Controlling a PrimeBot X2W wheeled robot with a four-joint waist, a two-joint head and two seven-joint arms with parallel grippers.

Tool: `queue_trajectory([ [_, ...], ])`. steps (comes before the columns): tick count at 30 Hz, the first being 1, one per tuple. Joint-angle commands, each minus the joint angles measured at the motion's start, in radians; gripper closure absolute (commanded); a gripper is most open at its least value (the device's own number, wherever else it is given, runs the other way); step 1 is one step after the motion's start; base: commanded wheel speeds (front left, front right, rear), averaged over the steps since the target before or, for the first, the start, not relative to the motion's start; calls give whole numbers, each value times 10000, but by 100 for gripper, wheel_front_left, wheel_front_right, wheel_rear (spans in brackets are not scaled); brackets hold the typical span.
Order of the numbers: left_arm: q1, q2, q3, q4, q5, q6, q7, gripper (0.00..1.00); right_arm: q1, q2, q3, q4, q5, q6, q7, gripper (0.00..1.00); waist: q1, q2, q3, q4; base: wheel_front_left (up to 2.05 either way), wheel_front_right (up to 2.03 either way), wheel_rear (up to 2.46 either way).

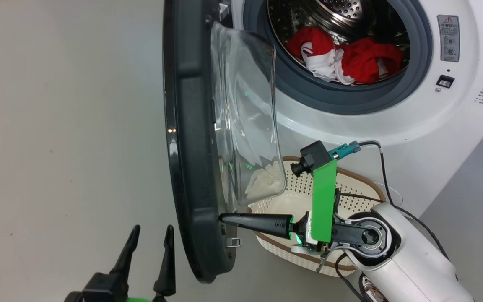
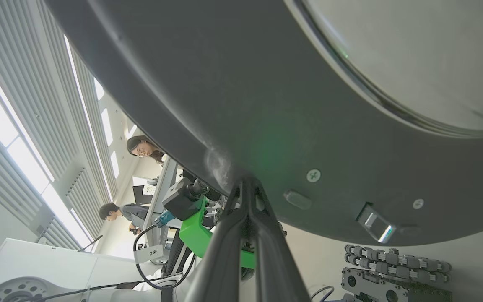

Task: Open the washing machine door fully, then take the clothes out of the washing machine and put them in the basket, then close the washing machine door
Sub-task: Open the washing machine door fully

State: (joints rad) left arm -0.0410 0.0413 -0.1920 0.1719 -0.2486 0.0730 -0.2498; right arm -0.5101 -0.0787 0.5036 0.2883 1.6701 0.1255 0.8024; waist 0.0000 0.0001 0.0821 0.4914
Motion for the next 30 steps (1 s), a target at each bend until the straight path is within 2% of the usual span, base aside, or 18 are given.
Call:
queue_trajectory([
  [1,-123,89,382,-184,62,54,-120,0,24,284,63,-258,-78,52,-107,78,0,-1,-3,-30,0,0,0],
  [2,-125,89,393,-182,63,51,-120,0,36,284,24,-253,-147,52,-149,65,0,-1,-7,-54,0,0,0],
  [3,-126,89,405,-182,65,46,-120,0,61,284,-24,-243,-212,52,-205,41,0,-1,-11,-79,0,0,0],
  [4,-126,89,418,-185,67,41,-120,0,95,284,-69,-230,-277,52,-251,4,0,-1,-16,-107,0,0,0],
  [5,-130,89,436,-181,74,35,-120,0,133,282,-109,-218,-362,52,-294,0,0,-1,-22,-138,0,0,0],
  [16,-192,89,666,-52,177,-115,-120,0,854,-272,-579,-28,-1159,52,-1215,0,0,-1,-47,-502,0,0,0],
  [30,-112,89,874,62,279,-224,-120,0,1670,-1527,-758,360,-2161,52,-3631,0,0,-1,-202,-841,0,0,0],
])
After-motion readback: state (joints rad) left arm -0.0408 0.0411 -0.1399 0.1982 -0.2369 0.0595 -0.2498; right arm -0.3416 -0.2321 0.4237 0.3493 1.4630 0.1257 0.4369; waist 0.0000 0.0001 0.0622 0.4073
